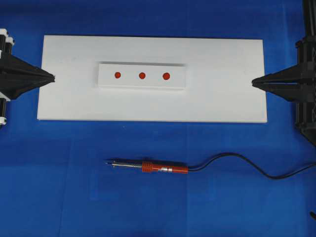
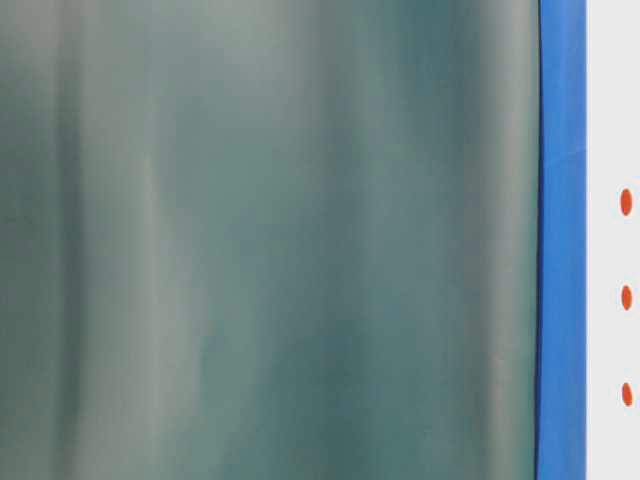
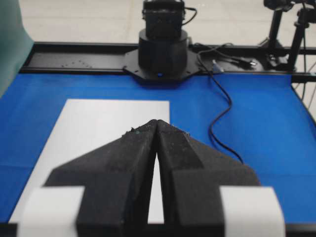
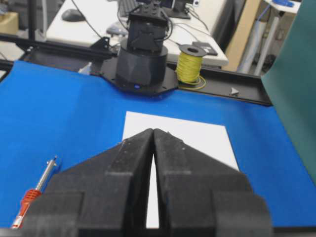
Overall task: Touch the tip of the soldering iron to the mark.
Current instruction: 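Move the right gripper down toward the red-handled soldering iron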
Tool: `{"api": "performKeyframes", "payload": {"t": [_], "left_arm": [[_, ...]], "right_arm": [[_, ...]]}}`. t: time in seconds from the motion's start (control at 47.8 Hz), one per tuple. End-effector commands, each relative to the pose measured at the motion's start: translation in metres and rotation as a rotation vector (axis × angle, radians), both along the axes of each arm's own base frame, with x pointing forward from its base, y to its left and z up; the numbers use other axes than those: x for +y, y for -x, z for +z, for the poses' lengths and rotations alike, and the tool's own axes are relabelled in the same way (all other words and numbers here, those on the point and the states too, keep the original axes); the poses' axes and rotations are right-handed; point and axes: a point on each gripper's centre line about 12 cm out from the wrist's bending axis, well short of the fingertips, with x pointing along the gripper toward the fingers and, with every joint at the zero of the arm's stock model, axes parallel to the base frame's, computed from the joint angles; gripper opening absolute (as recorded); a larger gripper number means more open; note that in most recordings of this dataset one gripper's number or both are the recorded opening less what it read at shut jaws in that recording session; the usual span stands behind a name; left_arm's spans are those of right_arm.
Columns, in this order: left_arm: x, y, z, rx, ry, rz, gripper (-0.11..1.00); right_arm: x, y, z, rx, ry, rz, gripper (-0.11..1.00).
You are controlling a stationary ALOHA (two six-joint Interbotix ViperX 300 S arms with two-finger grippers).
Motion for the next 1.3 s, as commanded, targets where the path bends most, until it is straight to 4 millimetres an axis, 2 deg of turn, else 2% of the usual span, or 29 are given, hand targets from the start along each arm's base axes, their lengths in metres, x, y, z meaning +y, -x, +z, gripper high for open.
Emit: {"api": "performKeyframes", "payload": {"t": [0.0, 0.126, 0.377, 0.586, 0.712, 0.795, 0.921, 0.963, 1.109, 1.277], "left_arm": [[0.000, 0.000, 0.002, 0.002, 0.005, -0.002, 0.00], [0.000, 0.002, 0.003, 0.000, 0.005, -0.002, 0.00], [0.000, 0.003, 0.002, 0.005, 0.005, -0.002, 0.00], [0.000, 0.003, 0.001, 0.005, 0.005, -0.002, 0.00], [0.000, 0.003, 0.001, 0.008, 0.005, -0.002, 0.00], [0.000, 0.003, 0.001, 0.008, 0.005, -0.002, 0.00], [0.000, 0.003, -0.001, 0.012, 0.005, -0.002, 0.00], [0.000, 0.003, -0.001, 0.012, 0.005, -0.002, 0.00], [0.000, 0.003, -0.001, 0.009, 0.005, -0.002, 0.00], [0.000, 0.003, 0.000, 0.003, 0.005, -0.002, 0.00]], "right_arm": [[0.001, -0.003, 0.012, -0.026, -0.012, 0.004, 0.00], [0.000, -0.005, 0.013, 0.009, -0.012, 0.003, -0.06], [0.011, -0.012, 0.019, 0.035, -0.030, 0.055, -0.06], [0.019, -0.031, 0.008, 0.106, -0.082, 0.084, -0.03], [0.026, -0.046, 0.001, 0.160, -0.100, 0.106, 0.12], [0.032, -0.058, -0.004, 0.197, -0.116, 0.119, 0.34], [0.038, -0.077, -0.018, 0.261, -0.157, 0.126, 0.73], [0.040, -0.083, -0.023, 0.285, -0.173, 0.126, 0.82], [0.049, -0.106, -0.042, 0.380, -0.225, 0.122, 0.77], [0.061, -0.133, -0.063, 0.472, -0.280, 0.116, 0.77]]}}
